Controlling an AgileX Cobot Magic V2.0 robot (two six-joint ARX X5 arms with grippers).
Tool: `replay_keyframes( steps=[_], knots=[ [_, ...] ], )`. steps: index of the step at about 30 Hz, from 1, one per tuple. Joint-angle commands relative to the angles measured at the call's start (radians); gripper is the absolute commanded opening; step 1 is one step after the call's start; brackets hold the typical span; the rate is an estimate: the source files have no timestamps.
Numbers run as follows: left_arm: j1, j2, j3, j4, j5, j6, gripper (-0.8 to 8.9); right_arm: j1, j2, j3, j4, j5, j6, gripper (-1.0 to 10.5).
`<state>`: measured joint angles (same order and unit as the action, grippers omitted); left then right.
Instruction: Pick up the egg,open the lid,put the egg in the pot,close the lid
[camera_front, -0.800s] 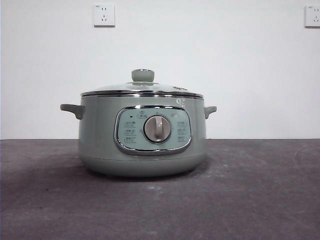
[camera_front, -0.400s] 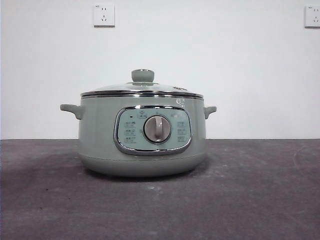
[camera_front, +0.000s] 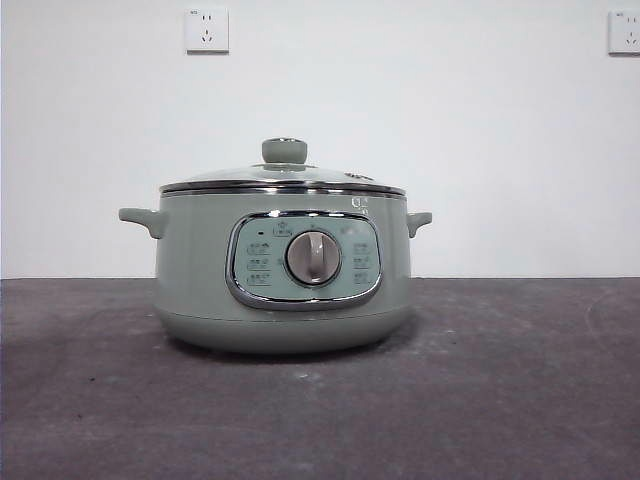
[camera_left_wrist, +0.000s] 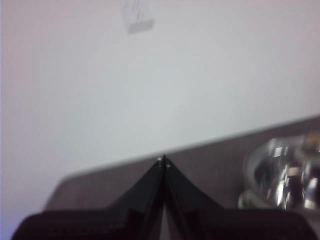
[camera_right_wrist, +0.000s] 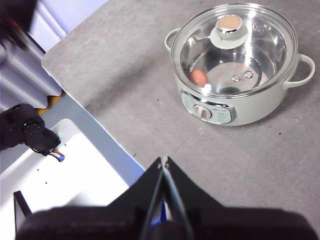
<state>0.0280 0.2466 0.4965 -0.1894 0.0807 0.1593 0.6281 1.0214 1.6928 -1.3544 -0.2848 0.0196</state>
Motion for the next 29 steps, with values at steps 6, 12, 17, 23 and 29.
replay_keyframes(
  steps=[6, 12, 17, 23, 29],
  knots=[
    [0.053, -0.135, -0.251, 0.043, -0.055, -0.132, -0.04, 0.001, -0.002, 0.000, -0.016, 0.003, 0.008, 0.0],
    [0.055, -0.197, -0.364, 0.047, -0.054, -0.134, -0.04, 0.001, -0.002, 0.000, -0.016, 0.003, 0.008, 0.0],
    [0.055, -0.234, -0.435, 0.046, -0.054, -0.137, -0.04, 0.001, -0.002, 0.000, -0.016, 0.003, 0.008, 0.0],
    [0.054, -0.245, -0.488, 0.038, -0.050, -0.147, -0.04, 0.001, -0.002, 0.000, -0.016, 0.003, 0.008, 0.0],
    [0.052, -0.245, -0.493, 0.003, -0.050, -0.176, -0.04, 0.001, -0.002, 0.000, -0.016, 0.003, 0.008, 0.0]
  ],
)
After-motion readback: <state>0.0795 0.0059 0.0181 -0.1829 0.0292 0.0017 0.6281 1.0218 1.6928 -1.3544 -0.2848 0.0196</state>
